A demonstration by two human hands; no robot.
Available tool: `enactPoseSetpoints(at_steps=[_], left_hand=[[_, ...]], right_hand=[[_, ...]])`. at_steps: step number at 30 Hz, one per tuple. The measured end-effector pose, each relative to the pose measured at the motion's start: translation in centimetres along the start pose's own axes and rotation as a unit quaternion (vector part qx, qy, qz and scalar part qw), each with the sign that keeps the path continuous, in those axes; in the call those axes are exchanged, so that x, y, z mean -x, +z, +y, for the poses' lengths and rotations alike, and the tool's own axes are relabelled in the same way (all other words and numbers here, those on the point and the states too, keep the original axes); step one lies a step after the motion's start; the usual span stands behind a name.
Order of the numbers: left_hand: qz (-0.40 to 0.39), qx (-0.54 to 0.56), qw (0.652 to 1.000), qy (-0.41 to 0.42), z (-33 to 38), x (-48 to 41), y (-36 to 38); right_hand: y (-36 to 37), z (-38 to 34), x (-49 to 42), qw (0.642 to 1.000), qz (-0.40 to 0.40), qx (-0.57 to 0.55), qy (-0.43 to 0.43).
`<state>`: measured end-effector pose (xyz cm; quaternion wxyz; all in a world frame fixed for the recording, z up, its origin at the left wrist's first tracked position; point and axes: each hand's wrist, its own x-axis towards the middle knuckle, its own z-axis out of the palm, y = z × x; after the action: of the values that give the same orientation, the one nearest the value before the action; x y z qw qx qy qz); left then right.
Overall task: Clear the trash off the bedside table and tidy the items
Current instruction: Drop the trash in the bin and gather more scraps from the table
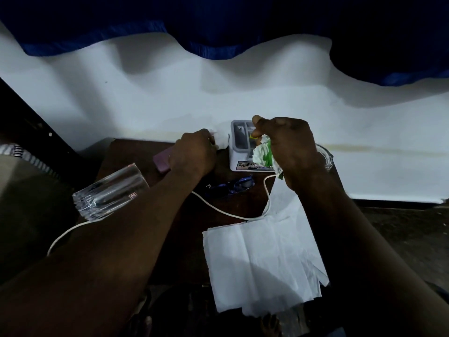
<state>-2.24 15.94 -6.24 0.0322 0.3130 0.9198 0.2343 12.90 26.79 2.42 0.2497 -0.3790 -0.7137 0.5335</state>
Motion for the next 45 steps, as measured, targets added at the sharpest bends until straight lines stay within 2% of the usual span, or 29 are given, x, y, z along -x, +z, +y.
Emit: enactPoseSetpoints(at_steps=[5,9,15,18,21,28,31,34,38,42,45], left_hand=[[0.029,-0.05,0.998,0.008,1.0,-1.0,1.1],[0.024,-0.072,0.997,-0.005,1.4,-1.4,1.5],[0.005,-0.049,0.999,-0.009,2.1,-1.5,0.6],[0.014,0.006,1.0,-0.005,2.4,-1.3,-0.9],[0.025,0.113,0.993,-0.021,2.4,-0.9,-3.1],[0.069,0.327,0.937,-0.101,1.5,1.3,-8.3],[0.099,0.332,0.932,-0.105,0.5,2.7,-9.9],[0.109,0.315,0.938,-0.095,-0.2,4.4,-10.8],[0.075,0.316,0.941,-0.094,-1.0,5.9,-11.5],[0.027,0.202,0.976,-0.078,-1.4,7.1,-11.5],[-0.036,0.286,0.952,-0.104,-1.7,6.8,-11.4]], right_hand=[[-0.8,0.5,0.2,1.0,-0.002,0.009,-0.009],[-1.4,0.8,0.3,1.0,0.011,0.027,-0.011],[-2.0,1.1,0.2,0.999,0.015,0.027,-0.02],[-2.0,0.9,0.2,0.999,0.017,0.03,-0.023],[-1.6,0.6,0.2,0.999,0.011,0.032,-0.028],[0.0,-0.2,0.8,0.994,-0.015,0.097,-0.05],[0.9,0.0,1.3,0.978,-0.04,0.191,-0.073],[2.3,0.0,2.2,0.943,-0.104,0.304,-0.091],[4.8,0.0,3.1,0.897,-0.142,0.404,-0.112],[7.5,0.7,3.2,0.854,-0.14,0.489,-0.108],[8.9,1.5,3.4,0.844,-0.127,0.511,-0.098]])
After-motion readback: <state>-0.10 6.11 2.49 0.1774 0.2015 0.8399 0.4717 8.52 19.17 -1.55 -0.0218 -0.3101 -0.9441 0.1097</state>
